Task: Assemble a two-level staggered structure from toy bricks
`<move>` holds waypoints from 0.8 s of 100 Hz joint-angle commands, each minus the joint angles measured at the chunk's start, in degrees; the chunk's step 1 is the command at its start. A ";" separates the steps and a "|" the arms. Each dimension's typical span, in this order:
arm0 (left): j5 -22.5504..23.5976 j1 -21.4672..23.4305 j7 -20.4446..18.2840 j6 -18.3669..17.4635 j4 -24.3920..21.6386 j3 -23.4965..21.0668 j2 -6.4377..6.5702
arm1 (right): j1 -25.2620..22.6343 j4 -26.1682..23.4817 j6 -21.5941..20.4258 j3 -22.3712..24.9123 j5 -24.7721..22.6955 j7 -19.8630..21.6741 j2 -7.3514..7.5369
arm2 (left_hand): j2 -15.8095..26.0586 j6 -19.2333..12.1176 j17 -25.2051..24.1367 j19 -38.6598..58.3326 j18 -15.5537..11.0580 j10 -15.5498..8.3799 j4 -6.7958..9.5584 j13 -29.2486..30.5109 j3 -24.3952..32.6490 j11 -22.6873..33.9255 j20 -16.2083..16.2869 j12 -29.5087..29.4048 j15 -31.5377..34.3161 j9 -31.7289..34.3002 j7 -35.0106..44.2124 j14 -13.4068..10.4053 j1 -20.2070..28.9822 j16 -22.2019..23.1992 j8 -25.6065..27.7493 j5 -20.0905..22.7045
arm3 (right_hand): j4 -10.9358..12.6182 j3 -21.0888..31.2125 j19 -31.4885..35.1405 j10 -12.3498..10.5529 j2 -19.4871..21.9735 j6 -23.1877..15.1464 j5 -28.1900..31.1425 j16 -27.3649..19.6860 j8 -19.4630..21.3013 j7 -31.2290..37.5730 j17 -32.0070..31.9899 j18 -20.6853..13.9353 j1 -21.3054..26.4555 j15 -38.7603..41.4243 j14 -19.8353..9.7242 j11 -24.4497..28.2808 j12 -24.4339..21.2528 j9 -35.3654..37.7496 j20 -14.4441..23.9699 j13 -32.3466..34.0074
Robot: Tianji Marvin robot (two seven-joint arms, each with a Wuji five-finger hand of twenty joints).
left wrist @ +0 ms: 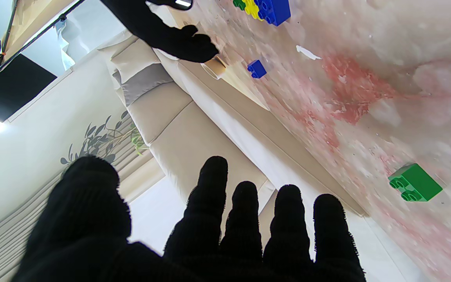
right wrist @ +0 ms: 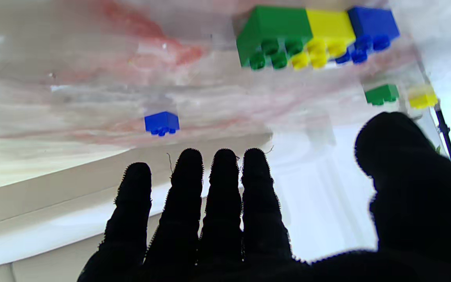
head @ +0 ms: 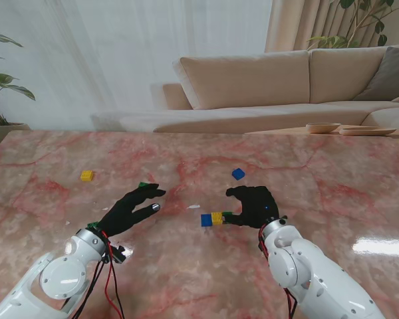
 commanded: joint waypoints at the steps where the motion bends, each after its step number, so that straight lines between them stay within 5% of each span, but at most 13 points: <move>1: -0.04 0.56 0.06 0.36 -0.14 0.08 0.00 | -1.73 -1.77 -0.02 1.37 1.31 0.99 0.02 | 2.30 -1.31 -0.30 -1.96 -0.48 -1.41 -1.38 -0.39 -1.82 -1.32 -0.12 -0.38 -2.27 1.53 -0.09 -2.76 1.65 -0.67 0.57 0.42 | 1.99 0.62 -2.86 0.84 0.77 0.78 -1.61 -3.05 -1.02 -1.43 -0.58 0.04 -2.95 -3.89 0.75 -3.02 -2.70 -0.76 -2.30 -1.06; 32: -0.04 0.85 0.06 0.63 -0.34 -0.04 0.01 | -10.91 -10.00 -4.59 11.75 7.94 3.36 -0.44 | 2.23 -1.16 -0.18 -2.00 -1.65 -1.36 -1.34 -0.42 -1.84 -1.28 -0.17 -0.38 -2.23 1.44 -0.10 -2.63 1.71 -0.65 0.55 0.41 | 3.48 1.13 -9.43 1.75 5.37 1.50 -4.67 -8.55 -5.42 -7.11 -1.56 -0.15 -10.59 -14.84 1.09 -12.48 -11.99 -2.49 -8.48 -2.54; 80: 2.14 1.45 -5.76 3.01 -1.94 -4.81 1.41 | -14.25 -10.73 -5.31 14.90 10.81 2.54 -0.90 | 0.93 -1.07 0.03 -3.14 -2.32 -1.61 -0.99 -0.76 -1.31 -1.01 -1.23 -0.34 -2.11 0.86 -0.16 -2.84 1.64 -0.57 0.36 -0.44 | 3.63 1.85 -8.90 1.73 6.13 1.06 -4.14 -8.92 -5.78 -6.98 -1.27 0.53 -11.18 -16.01 1.30 -13.26 -12.81 -1.90 -8.89 -2.51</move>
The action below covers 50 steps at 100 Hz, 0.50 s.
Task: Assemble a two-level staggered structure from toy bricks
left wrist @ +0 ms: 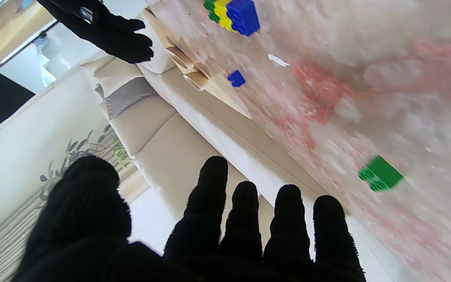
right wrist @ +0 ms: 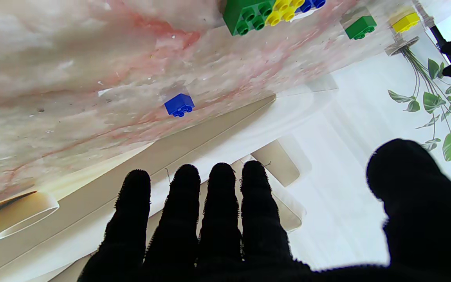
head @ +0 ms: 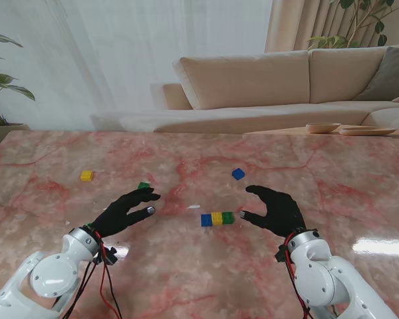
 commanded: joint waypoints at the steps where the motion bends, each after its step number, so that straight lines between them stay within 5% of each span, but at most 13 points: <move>1: 0.44 0.14 -0.53 1.09 -0.56 -1.31 0.95 | 0.07 1.11 -0.09 -0.18 0.21 0.55 -0.12 | 0.88 -1.10 0.02 -1.71 -2.19 -1.59 -0.99 -0.74 -1.30 -1.01 -0.64 -0.34 -2.10 0.87 -0.14 -2.80 1.63 -0.57 0.36 -0.40 | 1.82 0.59 -0.85 0.07 0.21 0.15 -0.46 -1.12 -0.64 -0.70 -0.46 0.29 -2.64 -0.99 0.15 -1.02 -0.79 -0.52 -1.16 -1.32; 50: 4.63 -6.56 -15.16 6.26 3.95 -7.84 4.06 | 2.38 4.49 -1.28 -2.07 1.50 -2.24 -0.63 | -1.12 -1.12 -0.05 -3.46 -3.12 -2.42 -0.43 -1.97 0.14 -0.91 -1.34 -0.26 -2.36 -0.86 -0.30 -3.68 0.99 -0.57 0.10 -2.39 | 1.71 0.64 -0.79 0.04 0.03 0.12 -0.38 -1.06 -0.73 -0.44 -0.75 0.33 -2.29 -1.13 0.16 -0.95 -0.71 -0.44 -1.41 -1.66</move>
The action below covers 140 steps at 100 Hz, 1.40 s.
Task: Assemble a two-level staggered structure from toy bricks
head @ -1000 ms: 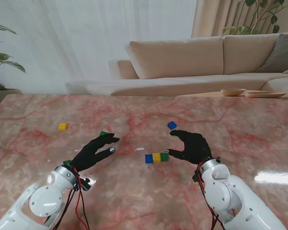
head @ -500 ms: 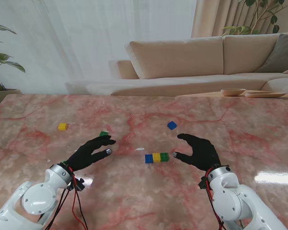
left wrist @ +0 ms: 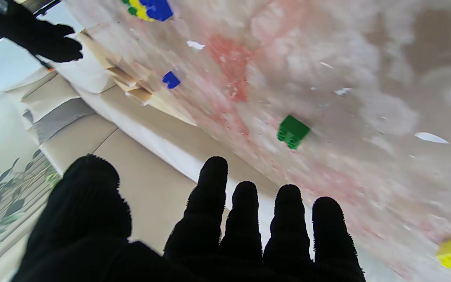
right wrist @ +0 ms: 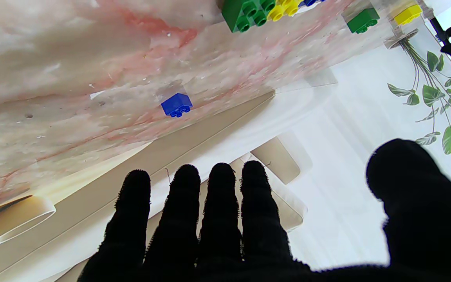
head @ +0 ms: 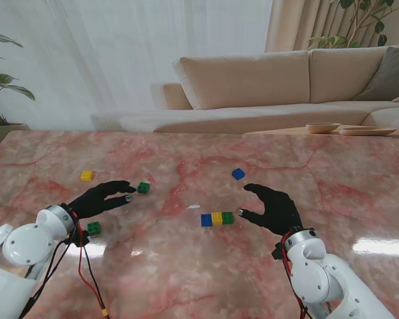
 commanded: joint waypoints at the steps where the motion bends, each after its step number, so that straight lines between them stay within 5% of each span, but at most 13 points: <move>1: 1.09 -0.18 -0.94 0.24 0.78 -1.03 1.32 | -0.06 0.75 -0.05 -0.16 0.33 0.63 -0.21 | -1.17 -1.09 -0.04 -2.03 -2.49 -2.30 -0.41 -2.01 0.19 -0.91 -0.65 -0.26 -2.38 -0.94 -0.30 -3.62 0.98 -0.57 0.09 -2.19 | 1.70 0.52 -0.79 0.06 0.01 0.09 -0.34 -1.05 -0.71 -0.42 -0.76 0.32 -2.28 -1.06 0.16 -0.95 -0.70 -0.46 -1.37 -1.67; 36: 5.63 0.04 -11.41 -0.52 1.50 -5.30 3.85 | 1.12 2.99 -0.50 -1.20 1.28 -0.12 -0.40 | -10.97 1.01 -0.14 -7.65 -2.32 -0.50 -0.65 -5.10 11.37 0.28 1.67 0.84 -1.85 -4.55 -1.14 -2.31 -2.94 0.82 -1.15 -6.57 | 1.59 0.45 -0.54 0.05 -0.20 0.07 -0.10 -0.93 -0.79 -0.21 -0.80 0.47 -1.90 -0.93 0.26 -0.80 -0.53 -0.23 -1.31 -1.63; 46: 8.15 -3.16 -10.83 -4.07 7.81 -4.22 4.18 | 1.28 3.33 -0.65 -1.35 1.44 -0.32 -0.44 | -16.54 2.57 -1.12 -8.10 -0.08 0.64 -3.01 -7.36 15.82 1.48 6.33 4.89 -0.65 -6.62 -1.66 -1.23 -3.12 3.75 -1.60 -8.55 | 1.55 0.42 -0.44 0.11 -0.29 0.03 0.00 -0.88 -0.80 -0.13 -0.84 0.54 -1.77 -0.90 0.25 -0.76 -0.47 -0.23 -1.25 -1.69; 76: 13.88 -3.38 -9.37 -5.09 9.57 -2.62 4.32 | 1.33 3.69 -1.35 -1.17 1.66 -0.54 -0.47 | -27.94 4.38 -2.58 -17.14 -1.09 1.98 -7.43 -10.96 26.77 -1.94 18.33 10.96 -1.37 -8.32 -0.47 -0.34 -5.28 8.67 -0.19 -11.64 | 1.47 0.37 -0.26 0.05 -0.37 -0.05 0.22 -0.73 -0.87 0.07 -0.85 0.59 -1.55 -0.76 0.28 -0.60 -0.28 -0.08 -1.13 -1.60; 140: 23.86 -1.60 -3.84 -4.35 8.64 -1.63 3.81 | 1.66 3.68 -1.93 -1.68 1.71 -0.56 -0.46 | -30.76 4.11 -1.89 -20.17 -1.36 1.88 -8.77 -11.88 32.54 -3.98 17.90 14.71 -2.70 -9.59 4.19 -0.21 -6.28 12.90 3.65 -13.74 | 1.34 0.45 -0.07 -0.01 -0.56 -0.22 0.81 -0.47 -0.96 0.55 -0.82 0.75 -0.98 -0.53 0.32 -0.29 0.08 0.45 -0.95 -1.30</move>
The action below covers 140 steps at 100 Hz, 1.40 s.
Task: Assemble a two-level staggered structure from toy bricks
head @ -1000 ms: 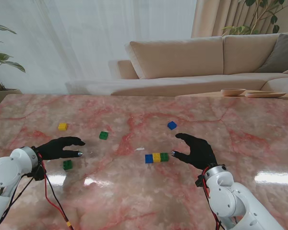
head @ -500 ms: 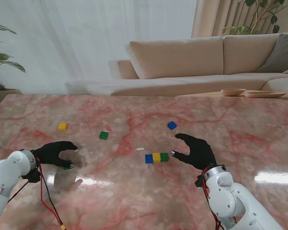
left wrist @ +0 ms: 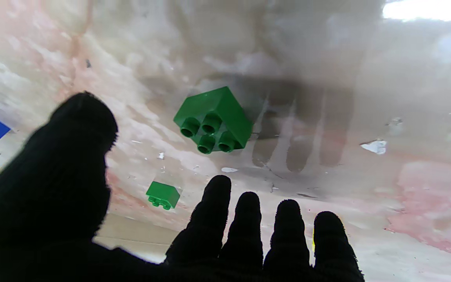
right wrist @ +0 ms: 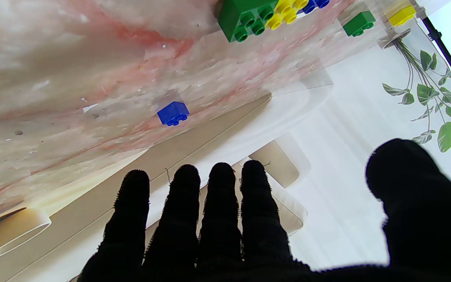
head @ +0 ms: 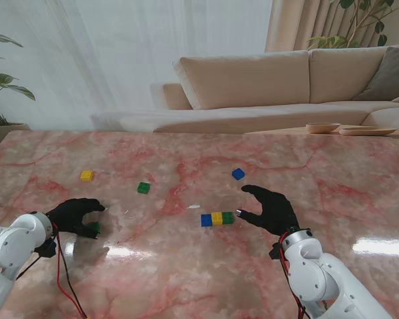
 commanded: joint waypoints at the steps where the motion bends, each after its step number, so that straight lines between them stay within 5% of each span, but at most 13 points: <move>1: 0.48 0.69 0.58 0.44 -0.07 -0.03 -0.13 | -0.22 0.23 -0.01 -0.20 0.31 0.76 -0.14 | -2.12 0.44 -0.10 -1.69 -1.26 0.00 -1.17 -3.02 2.48 -1.19 -0.19 0.81 -2.01 -2.92 0.56 0.51 -2.32 1.07 0.98 -2.37 | 1.34 0.44 -0.15 0.00 -0.55 -0.36 0.68 -0.46 -0.94 0.42 -0.76 0.12 -1.11 -0.51 0.25 -0.29 0.08 0.30 -0.92 -1.28; 21: 3.04 1.82 3.46 1.39 -0.22 -0.25 -0.48 | -0.01 0.21 -0.18 -0.41 0.25 0.80 -0.12 | -2.72 -0.23 -0.09 -1.72 -1.32 -0.18 -1.43 -3.06 4.00 -1.57 -0.33 1.24 -2.25 -3.05 4.32 0.49 -2.42 1.42 3.91 -3.12 | 1.32 0.47 -0.11 -0.07 -0.57 -0.45 0.81 -0.43 -0.97 0.54 -0.70 0.15 -1.02 -0.49 0.26 -0.23 0.16 0.44 -0.89 -1.27; 43: 5.37 2.59 4.79 1.42 -0.03 -0.48 -0.53 | 0.11 0.16 -0.24 -0.64 0.19 1.05 -0.07 | -3.58 -3.58 -0.19 -1.37 -1.30 -0.19 -1.83 -3.01 6.32 -1.53 0.34 2.44 -2.09 -3.12 19.74 0.61 -2.72 1.74 17.69 -8.79 | 1.28 0.46 -0.12 -0.05 -0.63 -0.42 0.99 -0.42 -1.04 0.64 -0.67 0.14 -0.95 -0.48 0.24 -0.25 0.18 0.51 -0.89 -1.18; 77: 7.45 2.29 8.24 1.74 2.05 0.78 -0.73 | 0.45 0.19 -0.20 -1.02 0.13 1.29 -0.02 | -4.88 -10.02 -0.58 0.24 -1.30 -0.84 -1.94 -2.30 10.59 1.57 3.37 2.80 -0.14 -1.91 34.31 0.52 -0.80 1.95 29.89 -8.62 | 1.27 0.66 -0.11 -0.03 -0.62 -0.46 1.45 -0.42 -1.12 0.91 -0.62 0.20 -0.63 -0.49 0.18 -0.17 0.23 0.71 -0.88 -1.15; 92: 8.25 2.43 11.33 1.38 3.17 1.27 -0.97 | 0.46 0.05 0.02 -0.96 -0.06 1.23 -0.02 | -6.41 -13.91 -0.76 1.05 -1.24 -1.71 -2.25 -1.54 14.36 5.76 5.63 2.87 2.45 -0.66 39.77 0.52 0.44 2.05 34.82 -3.44 | 1.22 0.79 -0.09 -0.01 -0.68 -0.37 1.51 -0.43 -1.18 0.97 -0.53 0.19 -0.37 -0.47 0.21 -0.14 0.24 0.79 -0.90 -1.09; 129: 8.15 3.48 14.20 0.78 3.55 0.99 -1.33 | 0.34 -0.43 0.18 -1.08 -0.61 0.86 -0.03 | -5.72 -20.54 -0.43 1.92 -0.98 -3.19 -1.91 -0.21 16.56 10.53 6.55 1.81 5.78 1.48 43.87 0.38 2.59 1.33 37.02 8.17 | 1.02 0.93 -0.05 -0.02 -0.84 -0.54 1.80 -0.48 -1.33 1.18 -0.38 0.24 0.04 -0.42 0.28 -0.07 0.20 0.93 -0.94 -0.99; 140: 8.35 3.67 14.35 0.82 3.46 0.91 -1.34 | 0.35 -0.55 0.19 -1.06 -0.70 0.74 -0.04 | -6.94 -22.35 -0.45 2.65 -0.94 -3.44 -5.77 0.03 15.78 11.00 6.38 1.06 6.85 2.81 44.71 0.33 6.63 0.82 36.00 10.23 | 0.99 0.99 -0.03 0.03 -0.91 -0.52 1.77 -0.49 -1.38 1.20 -0.33 0.26 0.22 -0.41 0.23 -0.03 0.20 0.96 -0.95 -0.94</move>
